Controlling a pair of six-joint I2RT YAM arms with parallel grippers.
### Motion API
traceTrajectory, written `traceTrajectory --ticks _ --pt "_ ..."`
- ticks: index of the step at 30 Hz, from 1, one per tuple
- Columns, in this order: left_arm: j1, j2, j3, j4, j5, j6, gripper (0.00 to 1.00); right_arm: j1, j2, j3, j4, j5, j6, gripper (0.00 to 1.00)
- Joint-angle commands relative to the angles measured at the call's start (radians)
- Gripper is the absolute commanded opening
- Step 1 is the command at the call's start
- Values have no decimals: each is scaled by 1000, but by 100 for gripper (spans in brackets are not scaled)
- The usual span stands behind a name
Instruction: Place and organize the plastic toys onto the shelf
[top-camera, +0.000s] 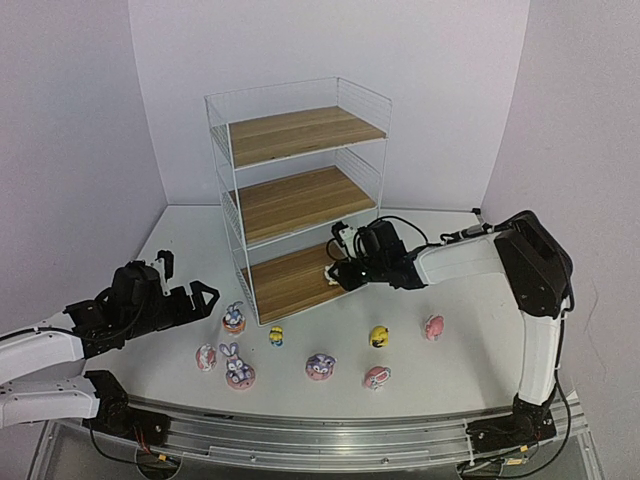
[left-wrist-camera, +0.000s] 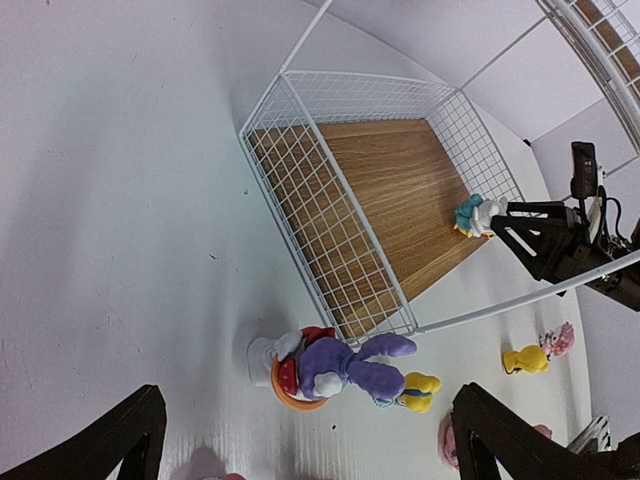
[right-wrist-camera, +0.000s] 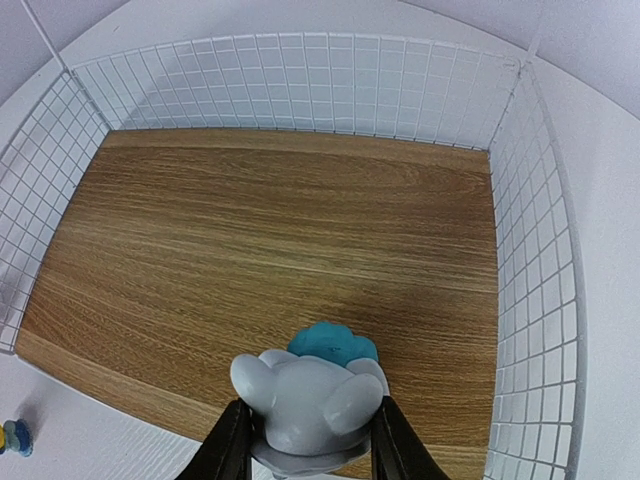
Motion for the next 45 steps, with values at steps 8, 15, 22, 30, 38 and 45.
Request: traceTrajectory --ticks 8,15,22,30,38,45 --pt "-1 1 26 -2 -21 16 100 -5 22 41 9 31 15 42" --pt "-1 0 27 2 -21 18 100 -4 24 47 6 40 20 50" --pt "-1 0 27 1 -24 19 100 -5 22 46 2 34 15 50" --pt "-1 9 29 12 -26 28 100 -5 9 36 1 38 18 50" --pt "-1 5 29 6 -22 22 100 -5 -23 25 -1 66 31 52" --pt "-1 -16 27 8 -21 20 100 -5 -90 -12 -1 51 36 59"
